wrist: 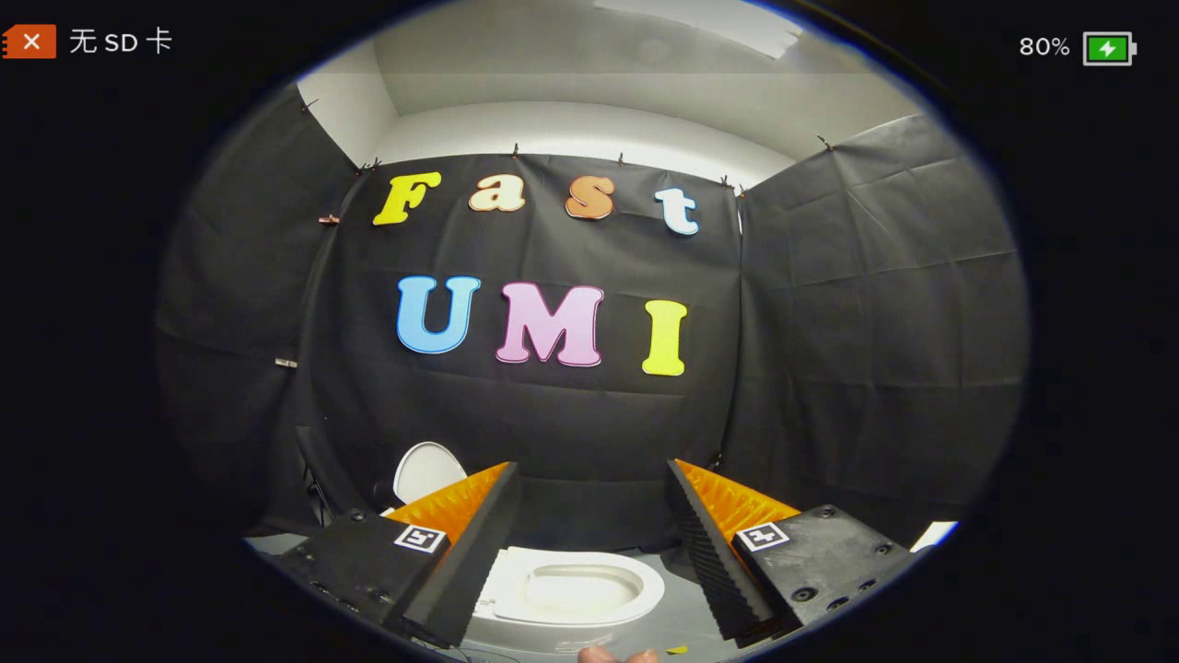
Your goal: Open the toilet lid.
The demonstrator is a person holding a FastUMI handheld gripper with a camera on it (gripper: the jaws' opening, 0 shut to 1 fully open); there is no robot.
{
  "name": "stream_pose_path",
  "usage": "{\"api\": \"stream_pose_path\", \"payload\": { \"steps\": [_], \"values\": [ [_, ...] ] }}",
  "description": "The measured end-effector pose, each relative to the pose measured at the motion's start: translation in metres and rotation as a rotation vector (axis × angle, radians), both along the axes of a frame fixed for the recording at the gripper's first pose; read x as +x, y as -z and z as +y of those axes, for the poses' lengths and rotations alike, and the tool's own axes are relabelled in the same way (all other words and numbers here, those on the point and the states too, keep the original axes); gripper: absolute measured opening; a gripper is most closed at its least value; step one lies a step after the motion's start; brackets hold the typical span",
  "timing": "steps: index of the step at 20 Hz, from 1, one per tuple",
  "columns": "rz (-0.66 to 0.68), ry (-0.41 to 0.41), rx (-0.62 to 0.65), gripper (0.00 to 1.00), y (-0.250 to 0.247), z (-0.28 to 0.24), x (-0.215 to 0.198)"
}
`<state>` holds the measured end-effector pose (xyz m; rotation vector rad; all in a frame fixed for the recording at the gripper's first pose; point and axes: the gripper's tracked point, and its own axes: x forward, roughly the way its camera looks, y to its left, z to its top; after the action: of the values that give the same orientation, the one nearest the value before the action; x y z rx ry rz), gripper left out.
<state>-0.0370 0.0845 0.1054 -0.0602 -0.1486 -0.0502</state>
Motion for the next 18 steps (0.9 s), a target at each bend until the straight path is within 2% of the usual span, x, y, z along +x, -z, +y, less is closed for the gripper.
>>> {"api": "stream_pose_path", "payload": {
  "steps": [18],
  "values": [
    [0.001, -0.005, -0.007, 0.98, 0.0004, 0.0045, 0.0003]
  ]
}}
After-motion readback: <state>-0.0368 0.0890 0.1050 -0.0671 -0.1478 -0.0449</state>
